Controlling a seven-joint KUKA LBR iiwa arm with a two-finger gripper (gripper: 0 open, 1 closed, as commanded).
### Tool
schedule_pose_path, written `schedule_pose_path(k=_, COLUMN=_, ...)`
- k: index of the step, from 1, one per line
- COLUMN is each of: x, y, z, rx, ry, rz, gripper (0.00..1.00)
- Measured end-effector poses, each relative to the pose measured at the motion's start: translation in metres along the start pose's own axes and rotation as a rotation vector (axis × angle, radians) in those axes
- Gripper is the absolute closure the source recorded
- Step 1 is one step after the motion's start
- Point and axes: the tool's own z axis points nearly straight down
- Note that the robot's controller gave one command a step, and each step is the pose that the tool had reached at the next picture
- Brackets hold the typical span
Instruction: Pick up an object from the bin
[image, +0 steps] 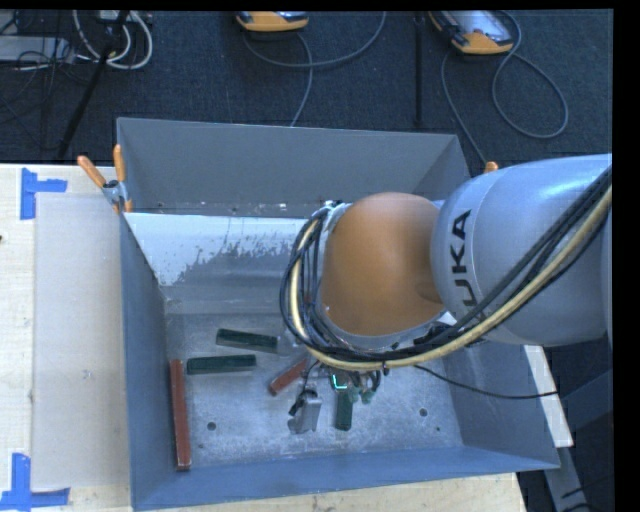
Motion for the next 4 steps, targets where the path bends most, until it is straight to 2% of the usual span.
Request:
schedule_pose_path(k=1, x=-0.052, y=-0.034, z=0.084, rx=0.001, ry=-0.003, rz=0.028, gripper=0.0)
schedule_pose_path(k=2, x=-0.078, y=0.038, z=0.119, rx=-0.002, ry=-0.011, rz=-0.133, gripper=0.0)
schedule_pose_path(k=3, x=-0.082, y=0.038, z=0.113, rx=-0.005, ry=-0.021, rz=-0.128, gripper=1.0)
schedule_pose_path(k=4, x=-0.079, y=0.036, z=0.118, rx=-0.002, ry=-0.01, rz=-0.127, gripper=0.0)
